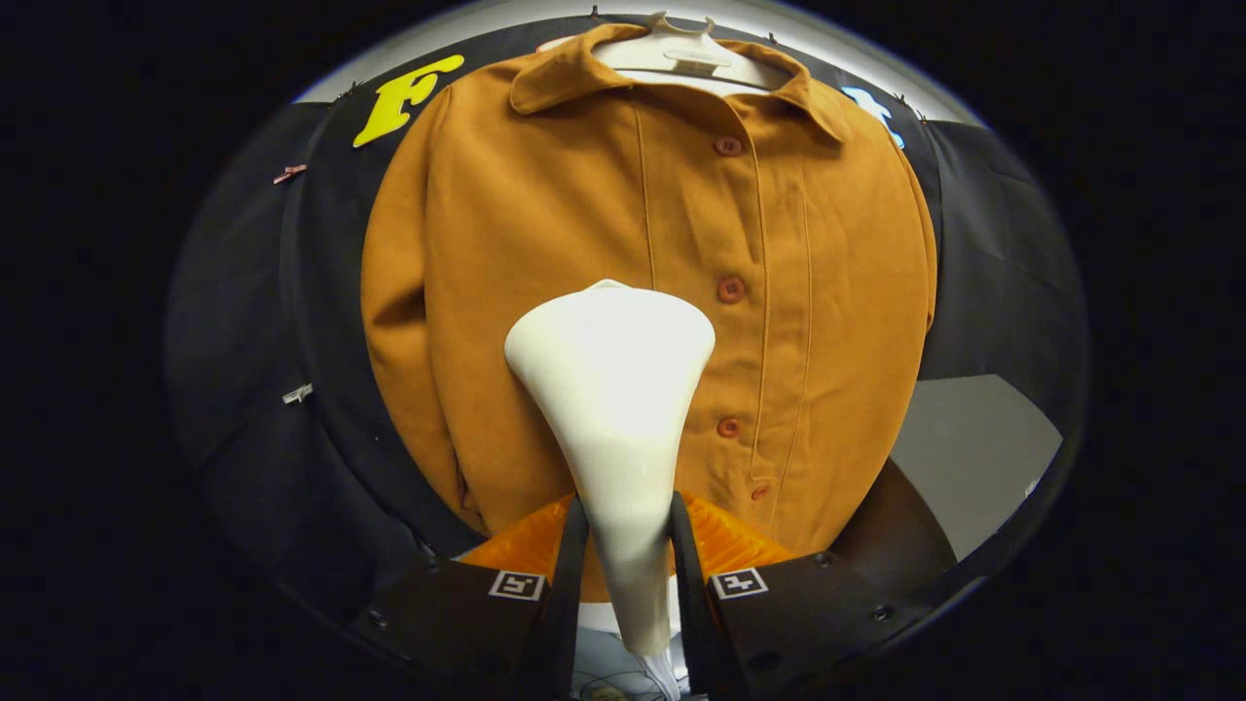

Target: Iron the clothes twice with a garment steamer, once on the left side and once on the right side.

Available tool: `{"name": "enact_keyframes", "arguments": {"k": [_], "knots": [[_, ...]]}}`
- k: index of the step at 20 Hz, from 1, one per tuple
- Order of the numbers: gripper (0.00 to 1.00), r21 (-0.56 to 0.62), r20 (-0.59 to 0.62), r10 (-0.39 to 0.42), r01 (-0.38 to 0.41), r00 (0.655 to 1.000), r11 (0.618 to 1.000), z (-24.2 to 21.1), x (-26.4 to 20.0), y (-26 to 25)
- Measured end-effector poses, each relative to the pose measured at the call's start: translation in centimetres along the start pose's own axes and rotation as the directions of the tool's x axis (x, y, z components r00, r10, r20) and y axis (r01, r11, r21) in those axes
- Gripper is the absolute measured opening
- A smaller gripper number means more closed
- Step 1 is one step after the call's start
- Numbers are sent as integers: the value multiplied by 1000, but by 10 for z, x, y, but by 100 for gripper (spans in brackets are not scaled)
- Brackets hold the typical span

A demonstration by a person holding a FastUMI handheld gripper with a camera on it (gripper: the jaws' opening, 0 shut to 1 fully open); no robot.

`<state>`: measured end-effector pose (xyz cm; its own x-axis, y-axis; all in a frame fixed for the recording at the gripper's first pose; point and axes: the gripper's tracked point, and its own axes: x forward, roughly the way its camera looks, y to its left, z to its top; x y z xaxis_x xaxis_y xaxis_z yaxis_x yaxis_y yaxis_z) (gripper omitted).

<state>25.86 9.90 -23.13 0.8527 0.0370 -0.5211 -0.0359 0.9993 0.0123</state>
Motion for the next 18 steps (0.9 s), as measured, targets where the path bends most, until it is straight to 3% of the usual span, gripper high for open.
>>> {"name": "enact_keyframes", "arguments": {"k": [12, 18], "knots": [[47, 12, -201, -3, 5, 980, 1000, -93, 9, -9], [48, 23, -221, -19, 25, 975, 999, -106, -11, -19]]}}
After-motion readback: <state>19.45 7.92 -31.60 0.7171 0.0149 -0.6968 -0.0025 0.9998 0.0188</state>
